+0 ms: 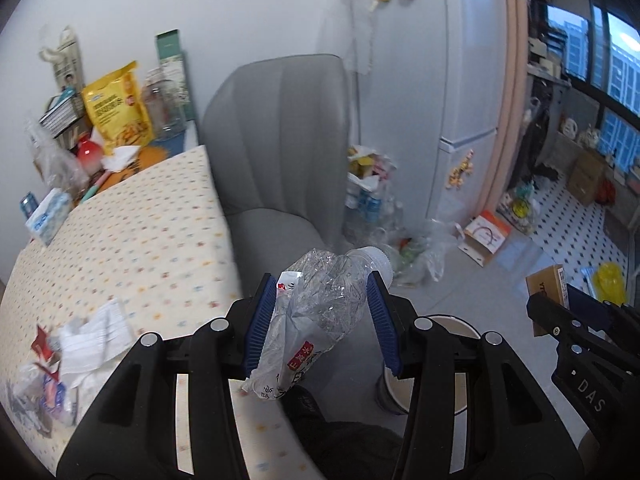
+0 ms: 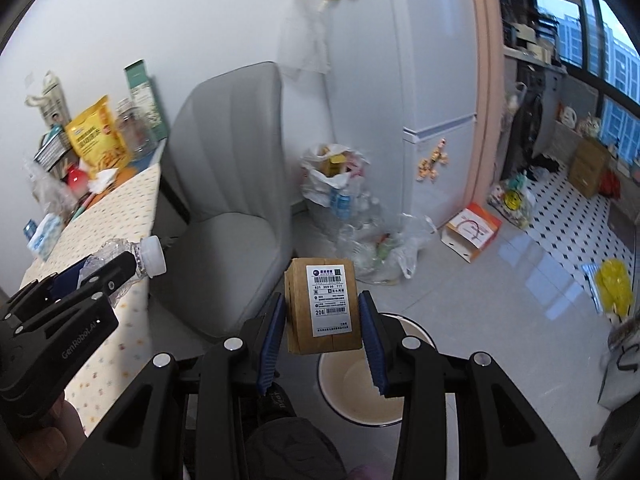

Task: Collect trash
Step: 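Open both grippers over the beige bin, dropping the box and bottle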

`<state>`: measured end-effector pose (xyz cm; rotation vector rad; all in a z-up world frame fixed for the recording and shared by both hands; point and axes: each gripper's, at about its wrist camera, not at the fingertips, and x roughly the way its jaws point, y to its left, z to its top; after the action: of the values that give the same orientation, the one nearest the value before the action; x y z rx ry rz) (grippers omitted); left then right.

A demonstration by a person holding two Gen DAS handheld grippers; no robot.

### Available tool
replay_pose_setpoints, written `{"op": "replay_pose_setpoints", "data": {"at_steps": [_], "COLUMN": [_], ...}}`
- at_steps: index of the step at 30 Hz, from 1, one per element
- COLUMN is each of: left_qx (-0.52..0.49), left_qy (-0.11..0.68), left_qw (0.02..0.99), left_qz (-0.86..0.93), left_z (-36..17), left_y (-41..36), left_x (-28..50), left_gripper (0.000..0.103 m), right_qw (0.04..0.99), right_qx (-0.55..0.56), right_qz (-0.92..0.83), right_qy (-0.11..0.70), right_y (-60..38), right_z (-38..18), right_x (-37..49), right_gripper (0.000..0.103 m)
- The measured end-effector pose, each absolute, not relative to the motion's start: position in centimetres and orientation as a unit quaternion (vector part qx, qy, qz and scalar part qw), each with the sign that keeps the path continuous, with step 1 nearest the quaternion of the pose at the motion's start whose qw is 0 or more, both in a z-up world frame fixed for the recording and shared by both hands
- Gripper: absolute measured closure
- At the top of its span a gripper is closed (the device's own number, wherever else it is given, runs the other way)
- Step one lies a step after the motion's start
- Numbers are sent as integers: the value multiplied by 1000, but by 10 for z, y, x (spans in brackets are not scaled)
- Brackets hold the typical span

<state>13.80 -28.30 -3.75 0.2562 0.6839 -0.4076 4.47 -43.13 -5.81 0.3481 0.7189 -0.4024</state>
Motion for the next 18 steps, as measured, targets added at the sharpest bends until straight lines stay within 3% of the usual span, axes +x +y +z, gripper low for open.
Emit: {"op": "replay_pose_setpoints", "data": {"at_steps": [7, 10, 16, 18], "left_qx": [141, 149, 164, 169], "left_qy": [343, 347, 356, 361], "left_qw": [903, 899, 889, 884], "left_qz": [-216, -223, -237, -245], "left_z": [-51, -56, -68, -72], "left_y": [-329, -345, -373, -382], "left_x": [145, 145, 142, 139], "left_gripper": [56, 56, 56, 56], "right_qw": [896, 893, 878, 872], "right_qx": [184, 197, 214, 218], "right_qz": [-209, -207, -243, -260], "right_qy": [346, 346, 353, 353], "right_y": [-465, -480, -510, -517], "right_z": [-74, -83, -98, -99], "right_x": [48, 49, 32, 25], "right_gripper": [64, 47, 46, 42]}}
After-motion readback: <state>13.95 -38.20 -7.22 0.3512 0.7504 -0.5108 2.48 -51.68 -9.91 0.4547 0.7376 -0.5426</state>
